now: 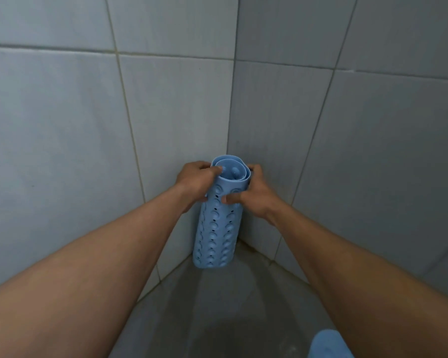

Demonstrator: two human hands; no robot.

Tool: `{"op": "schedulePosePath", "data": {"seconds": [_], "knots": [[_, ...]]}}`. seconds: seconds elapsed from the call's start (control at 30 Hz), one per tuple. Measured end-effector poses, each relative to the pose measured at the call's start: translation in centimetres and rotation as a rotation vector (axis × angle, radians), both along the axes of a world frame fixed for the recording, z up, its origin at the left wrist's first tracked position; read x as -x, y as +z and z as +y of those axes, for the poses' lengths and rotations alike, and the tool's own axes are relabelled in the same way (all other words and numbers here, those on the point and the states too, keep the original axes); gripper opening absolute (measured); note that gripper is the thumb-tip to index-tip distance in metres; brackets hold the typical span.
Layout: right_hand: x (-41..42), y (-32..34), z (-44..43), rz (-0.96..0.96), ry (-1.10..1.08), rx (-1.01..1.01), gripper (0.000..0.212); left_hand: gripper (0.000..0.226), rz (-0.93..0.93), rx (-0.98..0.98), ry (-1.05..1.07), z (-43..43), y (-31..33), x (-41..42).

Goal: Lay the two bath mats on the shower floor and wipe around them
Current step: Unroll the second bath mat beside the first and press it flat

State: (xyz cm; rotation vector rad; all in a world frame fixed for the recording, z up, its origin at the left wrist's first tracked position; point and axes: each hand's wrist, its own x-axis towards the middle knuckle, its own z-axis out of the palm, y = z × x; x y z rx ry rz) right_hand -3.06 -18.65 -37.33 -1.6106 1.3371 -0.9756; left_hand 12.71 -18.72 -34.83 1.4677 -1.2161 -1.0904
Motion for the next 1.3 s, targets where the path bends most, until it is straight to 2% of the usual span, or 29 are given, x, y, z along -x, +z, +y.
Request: {"op": "schedulePosePath", "data": {"seconds": [0.13,0.33,0.47,0.63,0.77,0.9,1.03,1.2,1.3], "knots": [[-0.4,-0.4,1.6,-0.041,-0.011,-0.008,0.088,0.023,-0.001,0.018,0.035,0.8,-0.5,-0.4],[-0.7,0.4,5.6,-0.043,-0.011,-0.021,0.077,0.029,0.093,0.042,0.110,4.3,-0.9,-0.6],[-1.0,2.0,9.7,0.028,-0.010,-0.039,0.080,0.025,0.151,0.023,0.146,8.2,-0.2,-0.8],[-1.2,3.5,14.6,0.083,0.008,-0.090,0.082,0.026,0.102,-0.024,0.144,13.8,1.5,-1.3],[-1.0,1.9,18.8,0.054,0.054,-0.078,0.086,0.022,0.068,-0.015,0.141,18.2,1.7,-1.4],[0.2,0.8,24.3,-0.038,0.083,-0.058,0.065,0.020,-0.009,-0.015,0.135,23.6,2.3,-0.4],[1.6,0.7,29.6,-0.143,0.144,-0.096,0.081,0.025,-0.008,-0.014,0.131,29.3,4.0,0.6],[2.8,1.6,35.7,-0.055,0.170,-0.186,0.096,0.024,0.075,-0.044,0.181,37.8,4.1,1.2],[3.4,1.5,38.9,-0.010,0.191,-0.215,0.071,0.028,0.092,-0.074,0.183,41.6,4.4,1.7]]}}
